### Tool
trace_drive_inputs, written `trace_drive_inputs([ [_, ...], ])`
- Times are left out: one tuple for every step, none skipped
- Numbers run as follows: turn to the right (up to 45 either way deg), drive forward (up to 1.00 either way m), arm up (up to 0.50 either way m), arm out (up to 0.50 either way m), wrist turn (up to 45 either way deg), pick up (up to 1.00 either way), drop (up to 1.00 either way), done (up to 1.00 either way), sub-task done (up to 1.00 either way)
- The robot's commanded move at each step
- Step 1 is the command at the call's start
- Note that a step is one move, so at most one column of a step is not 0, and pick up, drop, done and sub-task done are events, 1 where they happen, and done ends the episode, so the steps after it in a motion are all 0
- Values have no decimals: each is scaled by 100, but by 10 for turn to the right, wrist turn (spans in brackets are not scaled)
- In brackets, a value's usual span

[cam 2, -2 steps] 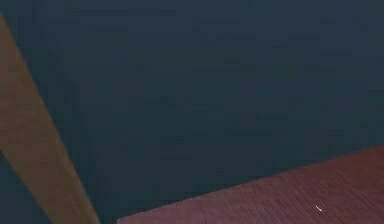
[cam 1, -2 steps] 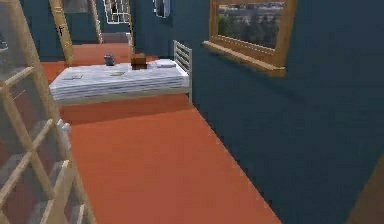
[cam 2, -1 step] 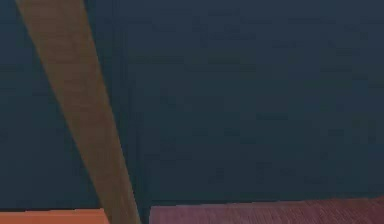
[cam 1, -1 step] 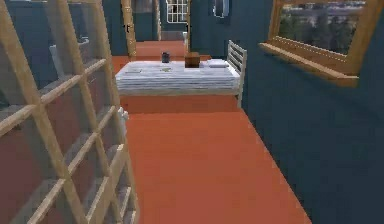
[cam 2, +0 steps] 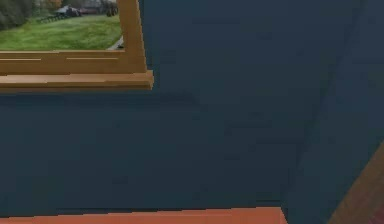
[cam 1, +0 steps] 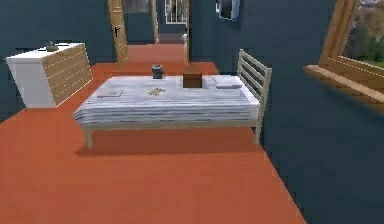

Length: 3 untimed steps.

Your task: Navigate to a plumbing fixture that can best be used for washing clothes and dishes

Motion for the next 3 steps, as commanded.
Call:
trace_drive_inputs([
  [-90,0,0,0,0,0,0,0,0],
  [0,20,0,0,0,0,0,0,0],
  [-330,0,0,0,0,0,0,0,0],
])
